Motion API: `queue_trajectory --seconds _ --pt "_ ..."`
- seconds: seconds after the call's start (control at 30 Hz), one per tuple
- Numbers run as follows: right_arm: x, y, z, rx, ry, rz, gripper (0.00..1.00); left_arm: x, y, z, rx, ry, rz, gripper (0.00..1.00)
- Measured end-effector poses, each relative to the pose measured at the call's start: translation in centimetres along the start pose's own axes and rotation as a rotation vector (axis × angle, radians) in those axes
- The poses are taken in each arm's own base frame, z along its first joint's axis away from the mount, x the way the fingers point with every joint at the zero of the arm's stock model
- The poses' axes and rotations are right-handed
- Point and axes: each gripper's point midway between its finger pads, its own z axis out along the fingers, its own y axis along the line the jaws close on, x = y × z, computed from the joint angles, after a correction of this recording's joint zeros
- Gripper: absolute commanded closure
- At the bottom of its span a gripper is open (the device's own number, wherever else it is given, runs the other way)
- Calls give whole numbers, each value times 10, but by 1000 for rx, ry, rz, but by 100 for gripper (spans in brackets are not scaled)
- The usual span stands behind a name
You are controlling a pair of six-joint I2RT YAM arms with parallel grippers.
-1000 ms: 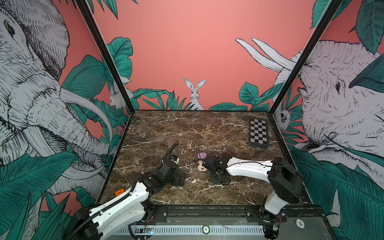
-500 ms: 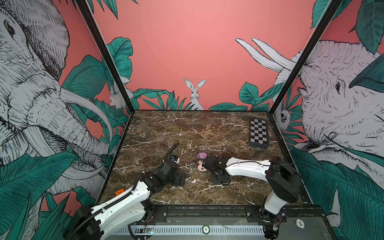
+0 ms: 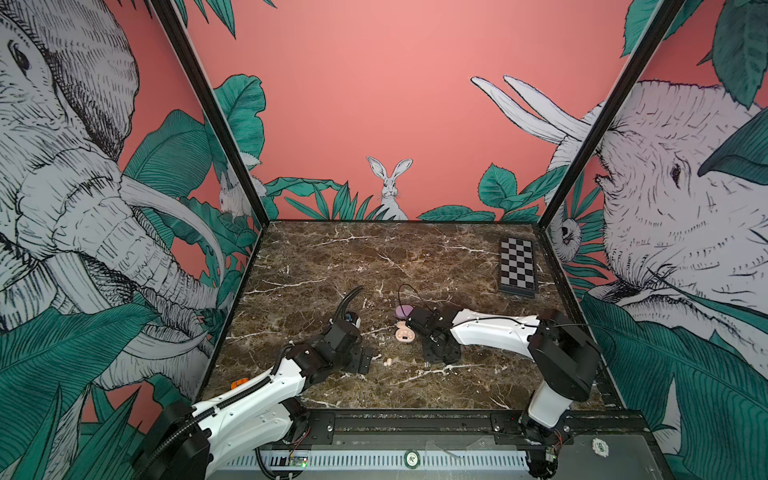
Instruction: Insert the wireless bluetooth earbuds into the charging case
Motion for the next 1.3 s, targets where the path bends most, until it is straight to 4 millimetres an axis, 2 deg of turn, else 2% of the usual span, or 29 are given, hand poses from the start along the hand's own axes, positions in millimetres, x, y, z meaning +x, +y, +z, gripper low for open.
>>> queue_trajectory --seconds 0.27,0.5,1.3 --pt "-1 1 1 -4 21 -12 76 3 -1 5 -3 23 8 1" --pt "-2 2 1 -5 39 -24 75 -3 -3 4 4 10 7 1" --pt "-5 7 1 -28 29 -46 72 -2 -3 5 2 15 7 1"
